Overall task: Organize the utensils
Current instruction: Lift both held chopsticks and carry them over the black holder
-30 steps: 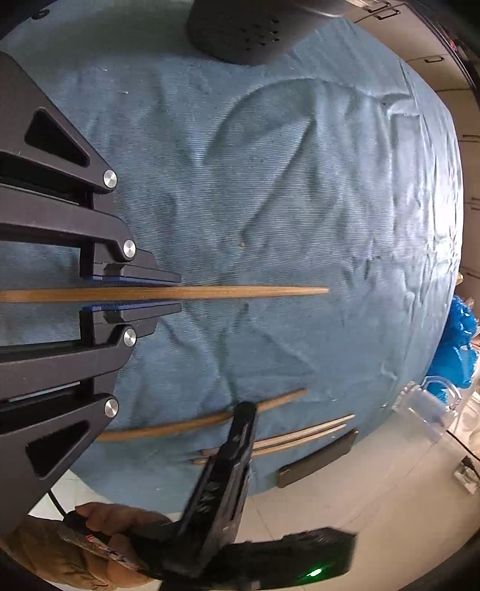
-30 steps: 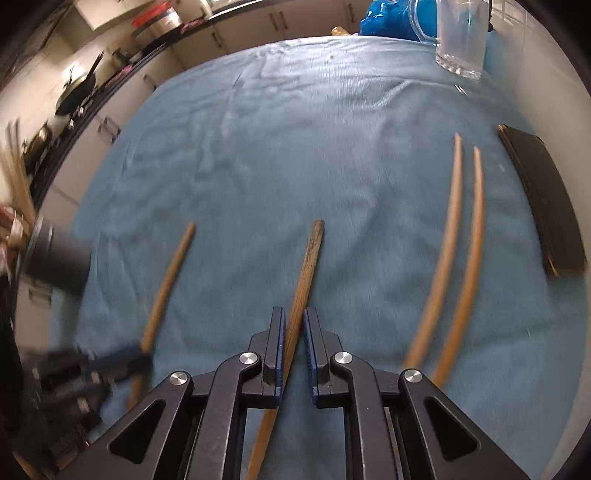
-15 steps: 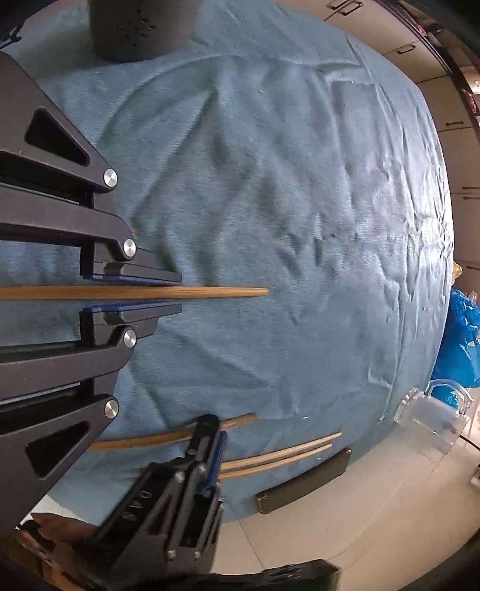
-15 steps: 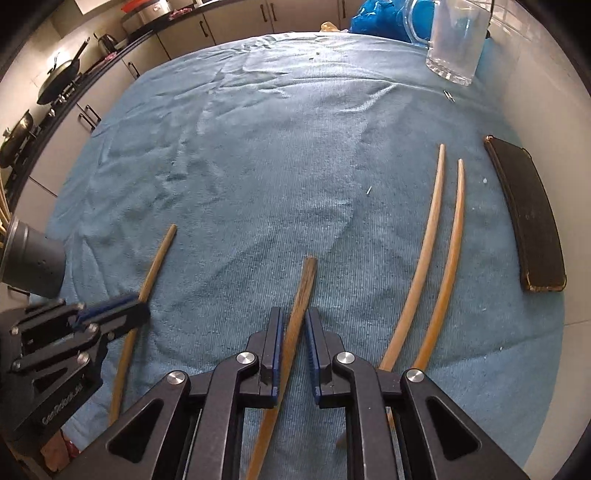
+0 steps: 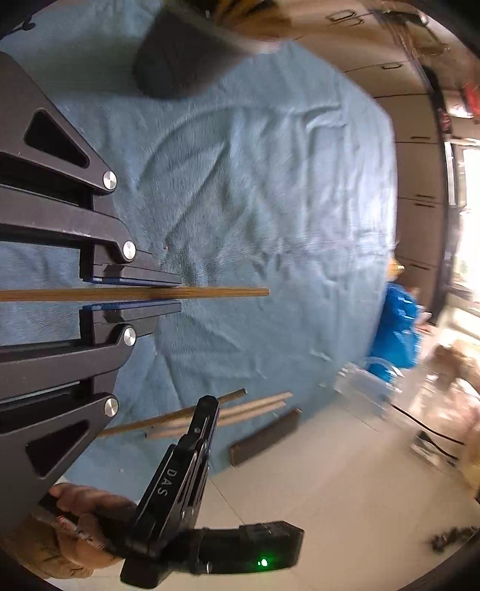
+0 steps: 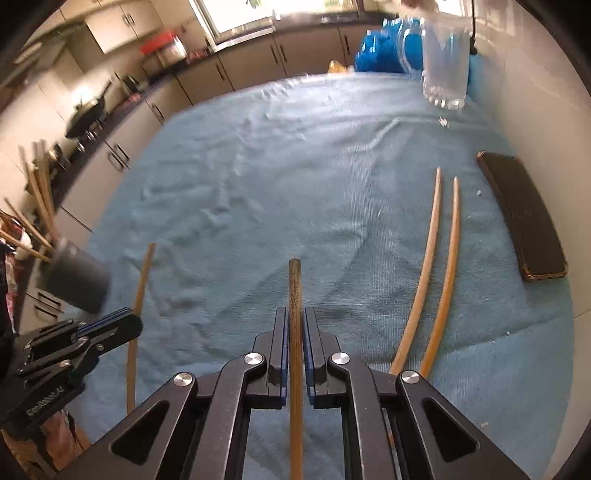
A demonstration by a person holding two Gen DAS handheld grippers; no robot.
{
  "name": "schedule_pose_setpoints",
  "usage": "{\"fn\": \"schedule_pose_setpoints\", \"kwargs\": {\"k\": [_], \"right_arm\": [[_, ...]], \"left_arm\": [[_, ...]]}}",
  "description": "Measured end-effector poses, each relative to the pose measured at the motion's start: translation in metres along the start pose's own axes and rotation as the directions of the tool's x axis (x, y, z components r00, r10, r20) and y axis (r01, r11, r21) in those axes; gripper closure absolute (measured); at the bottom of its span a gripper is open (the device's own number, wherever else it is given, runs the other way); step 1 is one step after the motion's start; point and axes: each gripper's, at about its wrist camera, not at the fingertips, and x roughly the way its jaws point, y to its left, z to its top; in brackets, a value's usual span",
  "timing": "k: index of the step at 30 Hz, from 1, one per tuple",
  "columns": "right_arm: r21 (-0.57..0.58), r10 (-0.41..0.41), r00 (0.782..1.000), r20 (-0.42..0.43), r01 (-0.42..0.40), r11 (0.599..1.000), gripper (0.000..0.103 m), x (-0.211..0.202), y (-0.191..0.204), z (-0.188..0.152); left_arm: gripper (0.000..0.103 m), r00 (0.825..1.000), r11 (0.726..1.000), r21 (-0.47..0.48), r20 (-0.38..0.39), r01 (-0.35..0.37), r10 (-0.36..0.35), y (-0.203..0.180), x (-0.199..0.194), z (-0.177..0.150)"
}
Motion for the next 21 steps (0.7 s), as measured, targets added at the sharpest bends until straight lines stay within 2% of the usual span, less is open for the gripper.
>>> {"fn": "schedule_pose_setpoints", "kwargs": {"k": [3,7,12,17,21], "right_arm": [[-0.018,0.009,0.998,0.067,-0.008,1.000,0.095,-0.021,0.010,-0.004],[-0.054,0.038,0.984,0.172,-0.030,0.998,0.095,-0.056,0.030,-0.008],[-0.100,0.077,0.959,0.274,-0.051,0.994,0.095,-0.090,0.054,-0.010],[-0.146,0.116,0.930,0.349,-0.069,0.987,0.095,-0.111,0.082,-0.006],[-0.175,0.156,0.911,0.382,-0.094,0.980,0.095,-0.121,0.103,0.006]], "left_arm": [[0.097,0.997,1.000,0.027,0.083,-0.006,0.003,-0.005,-0.030,-0.008],[0.097,0.979,0.998,0.056,0.203,-0.025,0.013,-0.008,-0.073,-0.021],[0.097,0.956,1.000,0.024,0.292,0.014,-0.020,-0.001,-0.112,-0.026],[0.097,0.913,0.999,-0.023,0.406,0.047,-0.034,0.020,-0.160,-0.027],[0.097,0.877,0.998,-0.042,0.479,0.045,-0.019,0.034,-0.196,-0.024]]}}
